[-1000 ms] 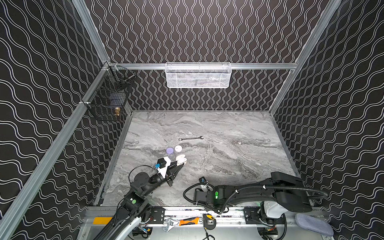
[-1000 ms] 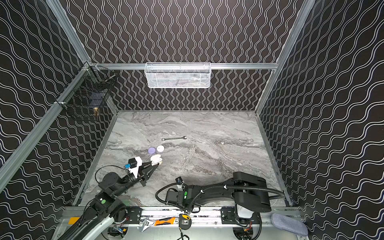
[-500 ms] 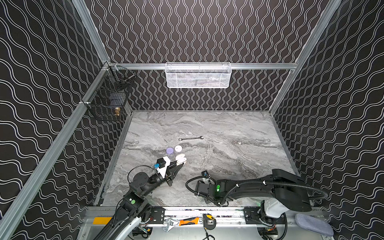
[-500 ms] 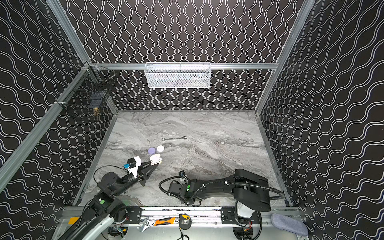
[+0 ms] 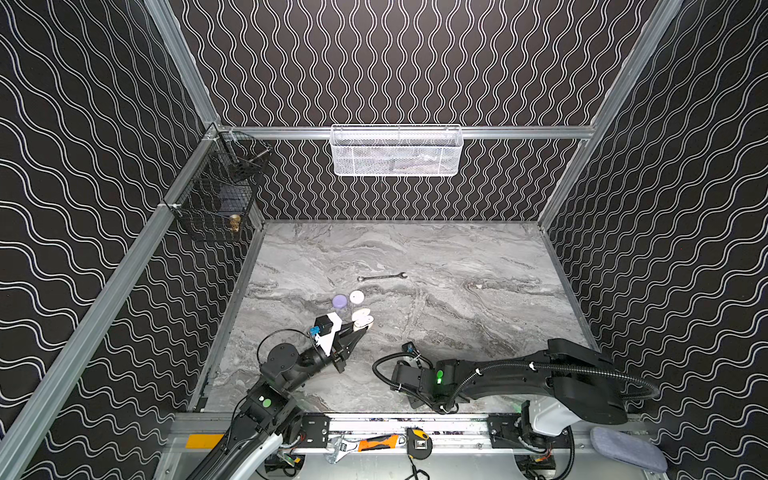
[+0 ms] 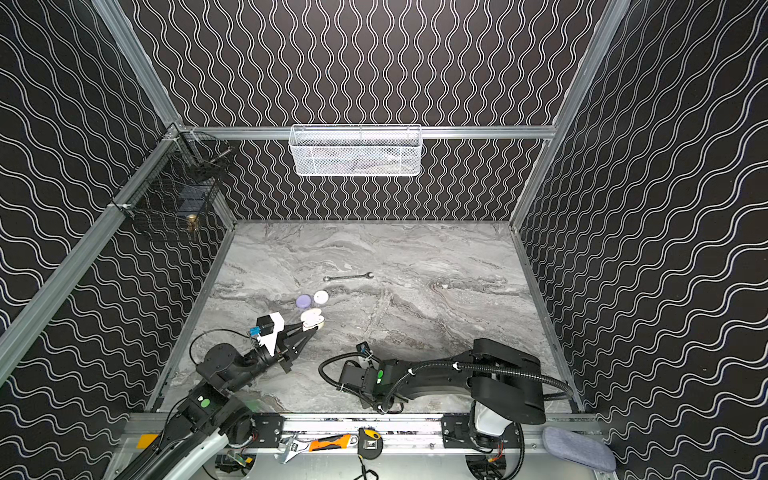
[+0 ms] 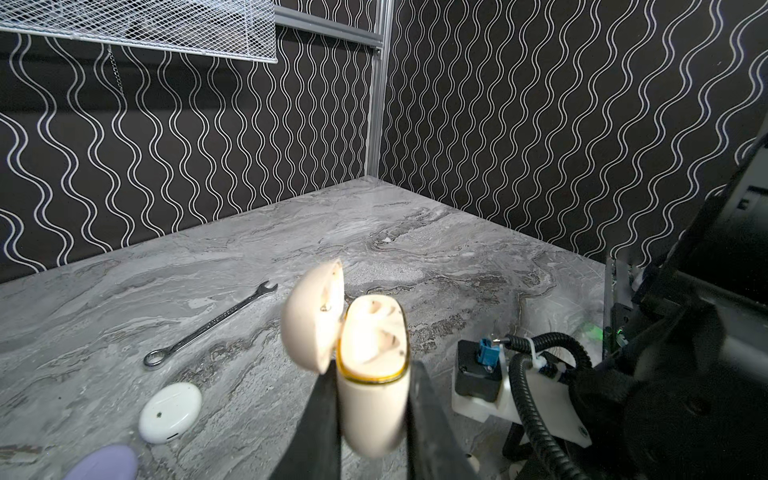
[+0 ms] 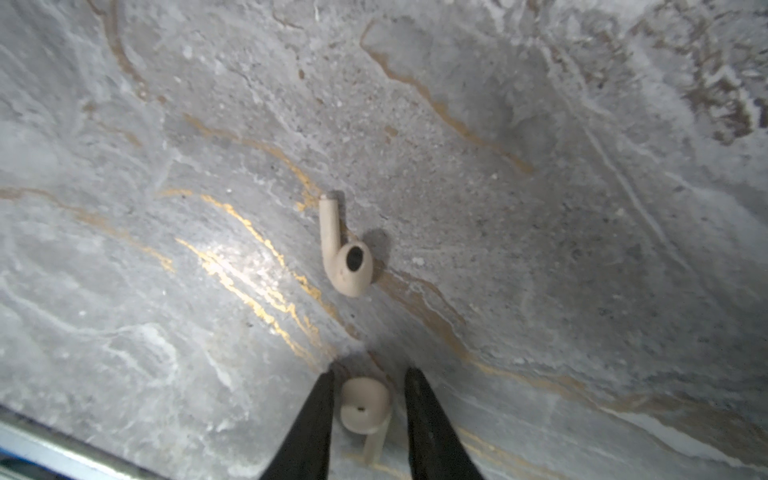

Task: Insert the wireless bluetooth earbuds into the charging case
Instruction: 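Grasp the cream earbud on the table with the right gripper, then lift the earbud with the right gripper toward the case in the left gripper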

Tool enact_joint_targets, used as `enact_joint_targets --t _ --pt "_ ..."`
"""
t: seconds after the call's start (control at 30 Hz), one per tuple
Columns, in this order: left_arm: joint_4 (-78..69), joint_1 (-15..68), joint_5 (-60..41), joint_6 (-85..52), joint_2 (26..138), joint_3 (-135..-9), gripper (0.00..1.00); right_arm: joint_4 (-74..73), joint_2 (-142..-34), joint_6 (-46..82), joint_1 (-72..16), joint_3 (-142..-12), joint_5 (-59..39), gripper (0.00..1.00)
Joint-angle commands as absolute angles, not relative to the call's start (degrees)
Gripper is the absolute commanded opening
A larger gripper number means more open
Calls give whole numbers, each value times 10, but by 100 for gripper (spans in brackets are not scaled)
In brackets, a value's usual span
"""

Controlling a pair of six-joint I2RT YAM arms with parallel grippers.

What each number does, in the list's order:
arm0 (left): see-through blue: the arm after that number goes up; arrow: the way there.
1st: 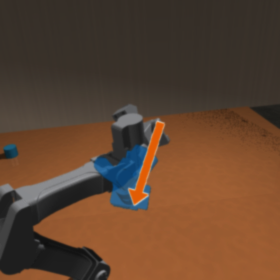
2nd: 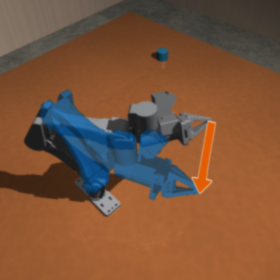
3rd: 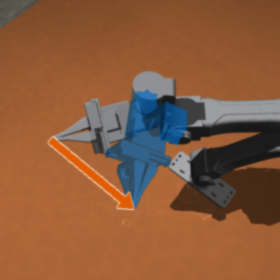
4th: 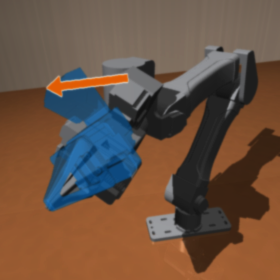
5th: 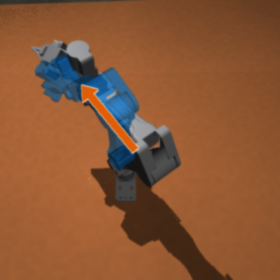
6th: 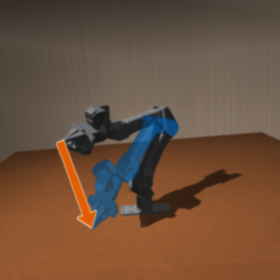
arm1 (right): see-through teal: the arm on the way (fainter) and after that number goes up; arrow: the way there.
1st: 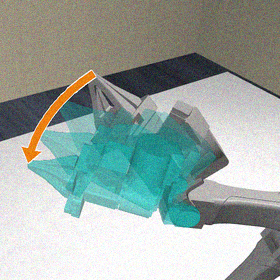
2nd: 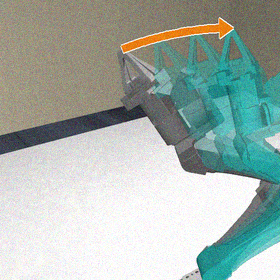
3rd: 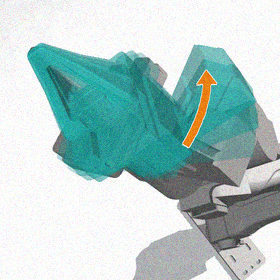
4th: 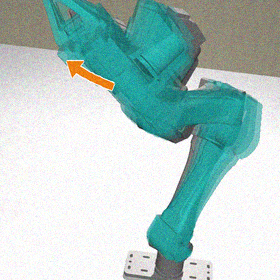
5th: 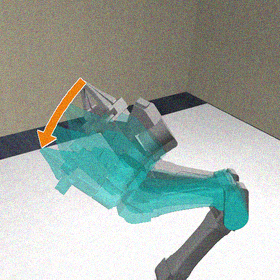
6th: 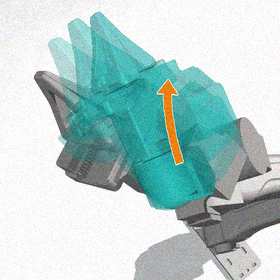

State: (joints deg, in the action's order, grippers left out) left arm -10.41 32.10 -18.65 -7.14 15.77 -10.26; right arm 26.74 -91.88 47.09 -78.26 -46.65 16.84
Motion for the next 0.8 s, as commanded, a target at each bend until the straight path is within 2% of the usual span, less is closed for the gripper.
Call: enact_joint_targets --t 0.0,0.23,0.53,0.63,0.77 --pt "-116 320 -189 -66 154 -108 0 266 -921 482 -783 -459 137 30" --pt "-117 320 -193 -67 157 -109 0 270 -917 491 -783 -456 140 22" --pt "-143 321 -234 -72 163 -112 0 293 -869 532 -792 -473 187 15" --pt "-163 320 -251 -79 169 -110 0 312 -840 547 -795 -490 217 13" --pt "-182 320 -277 -76 178 -115 0 356 -785 549 -807 -547 307 12"
